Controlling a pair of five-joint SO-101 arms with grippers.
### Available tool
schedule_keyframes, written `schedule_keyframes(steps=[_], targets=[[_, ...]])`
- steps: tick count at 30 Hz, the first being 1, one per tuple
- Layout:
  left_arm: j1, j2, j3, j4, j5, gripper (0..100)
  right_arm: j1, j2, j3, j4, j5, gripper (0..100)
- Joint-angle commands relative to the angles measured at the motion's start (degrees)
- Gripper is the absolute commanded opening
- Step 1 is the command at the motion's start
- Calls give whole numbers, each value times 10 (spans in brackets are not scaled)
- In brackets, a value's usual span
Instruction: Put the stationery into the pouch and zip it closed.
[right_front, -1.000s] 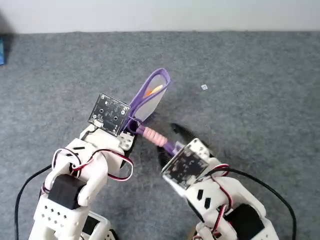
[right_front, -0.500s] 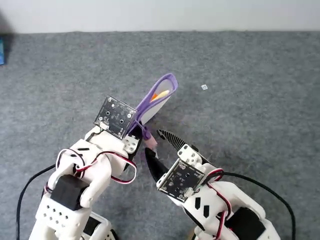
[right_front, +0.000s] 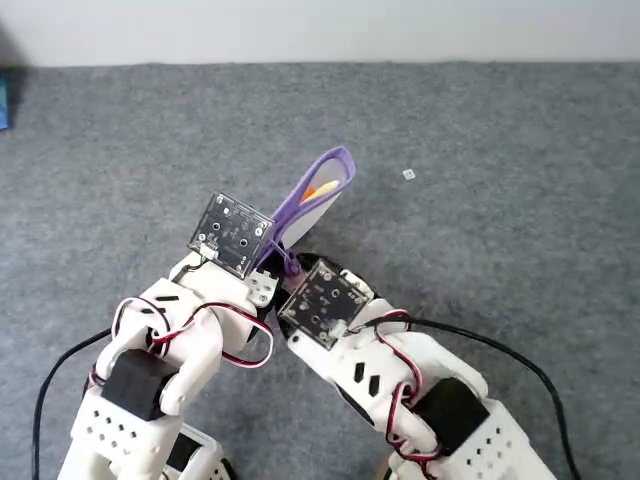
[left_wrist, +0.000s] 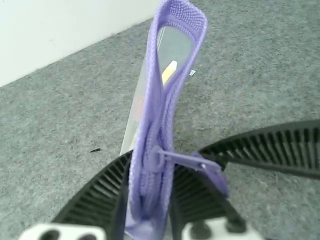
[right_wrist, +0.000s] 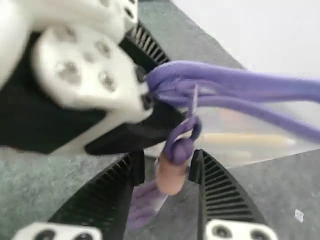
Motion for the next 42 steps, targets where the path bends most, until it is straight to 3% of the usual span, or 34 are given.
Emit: schedule_keyframes(steps=[1,4,8,15,24,42], targets=[[4,-1,-9,2,-5,9,0,15,-4,-13,-7,154],[4,-1,-9,2,-5,9,0,15,-4,0,-5,141],[4,-1,-9,2,-5,9,18,15,-5,-1,-2,6],[1,-1,-9,3,-5,9,51,15,-12,2,23,9],[2,-1,-25,27,-5,9,198,15,-35,-4,120,8],[1,-2,-26,30,-5,9,349,15,-38,-56,125,7]])
